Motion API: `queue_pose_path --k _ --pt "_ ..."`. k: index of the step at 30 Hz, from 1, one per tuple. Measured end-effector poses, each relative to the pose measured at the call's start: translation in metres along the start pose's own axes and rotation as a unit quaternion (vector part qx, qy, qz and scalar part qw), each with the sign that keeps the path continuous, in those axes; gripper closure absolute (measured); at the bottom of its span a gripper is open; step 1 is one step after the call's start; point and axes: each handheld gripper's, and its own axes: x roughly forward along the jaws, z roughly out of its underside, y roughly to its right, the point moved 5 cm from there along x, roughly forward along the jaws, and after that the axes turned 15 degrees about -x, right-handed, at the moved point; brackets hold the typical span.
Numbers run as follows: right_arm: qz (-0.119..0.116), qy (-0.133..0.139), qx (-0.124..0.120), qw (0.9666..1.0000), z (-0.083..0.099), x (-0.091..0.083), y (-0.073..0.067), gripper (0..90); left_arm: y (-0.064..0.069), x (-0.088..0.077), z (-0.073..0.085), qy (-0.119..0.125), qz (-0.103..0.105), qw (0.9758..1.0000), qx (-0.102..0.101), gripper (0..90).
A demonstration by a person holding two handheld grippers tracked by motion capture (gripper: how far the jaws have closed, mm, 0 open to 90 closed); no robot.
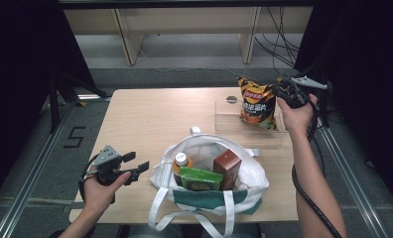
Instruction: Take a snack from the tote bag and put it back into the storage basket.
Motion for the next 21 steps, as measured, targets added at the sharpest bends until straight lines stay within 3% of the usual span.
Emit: queue_pose_path --k 1,14,18,19,21 --pt "0.006 -0.003 -0.005 1.0 0.001 0.0 0.003 88.0 0.0 0.0 0.0 -0.001 0.002 1.0 0.008 29.1" --pt "0.05 -0.037 0.013 0.998 0.015 0.002 0.016 77.4 0.0 0.0 0.0 -0.004 -0.001 1.0 0.009 29.1" --pt "0.059 -0.038 0.004 0.9975 0.018 0.004 0.02 73.5 0.0 0.0 0.0 -0.001 0.001 1.0 0.002 29.1" --pt "0.061 -0.043 0.014 0.9971 0.017 0.003 0.019 72.4 0.0 0.0 0.0 -0.001 0.001 1.0 0.003 29.1" --pt "0.066 -0.05 0.006 0.9966 0.018 0.003 0.02 69.9 0.0 0.0 0.0 -0.002 0.003 1.0 0.009 29.1"
